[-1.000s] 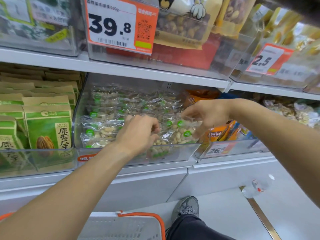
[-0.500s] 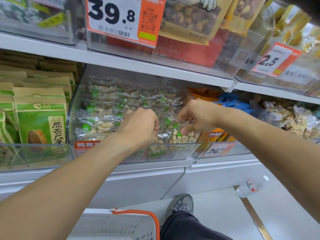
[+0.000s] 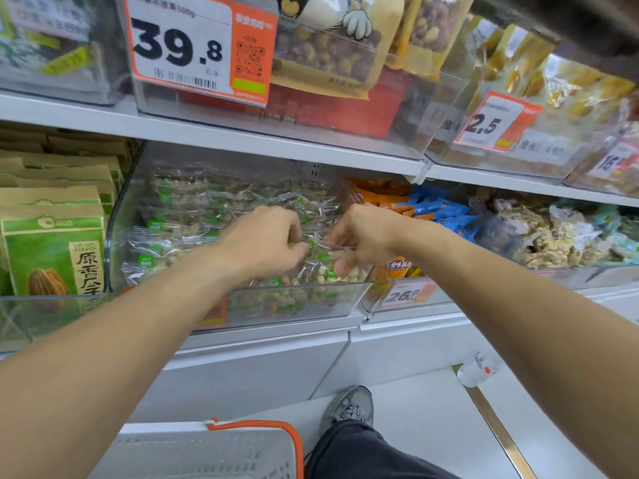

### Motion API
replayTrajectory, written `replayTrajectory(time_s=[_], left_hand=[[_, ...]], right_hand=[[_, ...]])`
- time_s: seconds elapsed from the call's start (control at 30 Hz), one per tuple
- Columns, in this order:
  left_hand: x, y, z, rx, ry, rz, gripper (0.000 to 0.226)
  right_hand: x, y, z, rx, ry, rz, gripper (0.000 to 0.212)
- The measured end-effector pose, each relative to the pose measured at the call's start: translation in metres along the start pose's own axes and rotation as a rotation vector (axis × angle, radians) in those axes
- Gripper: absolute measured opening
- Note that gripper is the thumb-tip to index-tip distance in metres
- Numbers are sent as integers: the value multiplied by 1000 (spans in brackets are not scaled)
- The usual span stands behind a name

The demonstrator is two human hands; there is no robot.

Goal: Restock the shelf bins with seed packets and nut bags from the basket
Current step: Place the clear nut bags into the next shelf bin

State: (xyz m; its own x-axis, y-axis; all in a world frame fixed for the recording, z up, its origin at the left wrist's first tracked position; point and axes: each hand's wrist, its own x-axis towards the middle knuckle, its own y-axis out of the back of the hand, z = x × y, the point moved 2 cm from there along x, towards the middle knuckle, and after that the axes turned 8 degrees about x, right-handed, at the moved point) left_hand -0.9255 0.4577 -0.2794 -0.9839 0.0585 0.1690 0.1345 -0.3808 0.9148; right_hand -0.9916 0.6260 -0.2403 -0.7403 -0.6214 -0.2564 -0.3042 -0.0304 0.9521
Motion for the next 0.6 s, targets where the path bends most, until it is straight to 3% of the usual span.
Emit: replayTrajectory(time_s=[0.1, 0.17, 0.23, 0.4, 0.6], left_hand=[[9, -4, 7, -43, -99, 54, 14], [21, -6, 7, -24, -122, 16, 15], [36, -7, 6, 16, -135, -64, 11], [59, -20, 10, 180, -149, -176, 9], [69, -24, 5, 80, -101, -175, 27]], right_hand=[[-21, -8, 6, 38, 43, 79, 27], [-36, -16, 9, 124, 48, 134, 54], [-45, -20, 11, 169, 60, 210, 64], [-48, -16, 14, 123, 104, 258, 60], [-39, -12, 22, 166, 98, 221, 52]])
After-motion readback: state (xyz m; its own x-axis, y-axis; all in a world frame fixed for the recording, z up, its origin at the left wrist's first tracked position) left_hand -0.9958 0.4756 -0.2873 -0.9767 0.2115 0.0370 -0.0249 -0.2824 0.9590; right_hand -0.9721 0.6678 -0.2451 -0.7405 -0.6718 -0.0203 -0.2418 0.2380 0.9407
